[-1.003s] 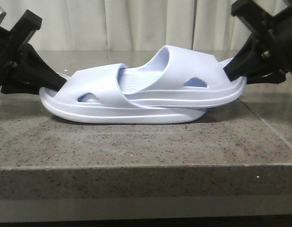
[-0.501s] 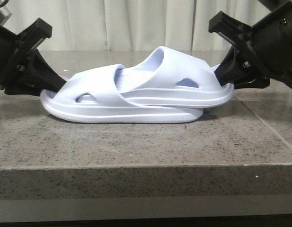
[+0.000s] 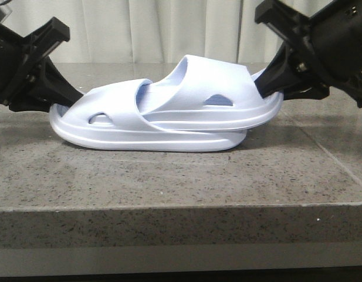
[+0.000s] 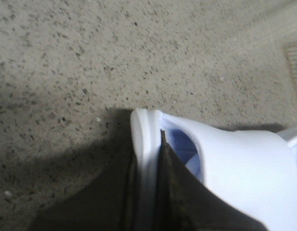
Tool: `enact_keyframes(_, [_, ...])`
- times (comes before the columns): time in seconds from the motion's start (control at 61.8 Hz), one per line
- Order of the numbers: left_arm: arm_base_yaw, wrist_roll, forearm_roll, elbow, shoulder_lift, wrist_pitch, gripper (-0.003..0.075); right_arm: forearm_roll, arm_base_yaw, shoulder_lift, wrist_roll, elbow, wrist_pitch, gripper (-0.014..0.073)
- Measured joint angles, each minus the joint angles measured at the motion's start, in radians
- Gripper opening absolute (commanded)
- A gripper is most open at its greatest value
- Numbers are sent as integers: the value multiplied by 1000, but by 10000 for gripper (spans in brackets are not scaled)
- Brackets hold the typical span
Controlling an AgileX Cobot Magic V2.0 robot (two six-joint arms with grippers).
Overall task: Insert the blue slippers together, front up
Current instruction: 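Bring the right gripper's slipper over the left one, stacking them, then lower the stacked slippers and open the right gripper, withdrawing it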
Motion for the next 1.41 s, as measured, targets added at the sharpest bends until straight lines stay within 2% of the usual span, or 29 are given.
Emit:
enact_keyframes(0.178, [-6, 2, -4, 0, -4, -15, -20, 3, 8, 4, 0, 0, -22, -62])
enact_keyframes(0.259, [-6, 4, -7, 0, -4, -15, -20, 5, 8, 4, 0, 0, -24, -32])
enact_keyframes(0.324, [-6, 4, -11, 0, -4, -15, -20, 3, 8, 4, 0, 0, -24, 37])
enact_keyframes(0.421, [-6, 4, -13, 0, -4, -13, -20, -14, -2, 4, 0, -2, -9, 206])
enact_keyframes(0.55, [-6, 4, -35, 0, -4, 9, -20, -44, -44, -13, -2, -8, 90, 409])
enact_keyframes(0.679, [-18, 4, -59, 0, -4, 50, -20, -105, -121, -54, -8, -7, 216, 520])
enact_keyframes(0.841, [-36, 2, -90, 0, -4, 102, -20, -205, -259, -123, -9, -7, 320, 529])
enact_keyframes(1.084, [-42, 2, -132, 0, -4, 86, -20, -304, -511, -222, -10, -7, 446, 529])
enact_keyframes(1.181, [-42, 2, -161, 0, -4, 62, -20, -309, -553, -234, -10, -7, 476, 529])
enact_keyframes(1.407, [-42, 2, -198, 0, -4, -5, -20, -312, -563, -234, -10, -2, 502, 529])
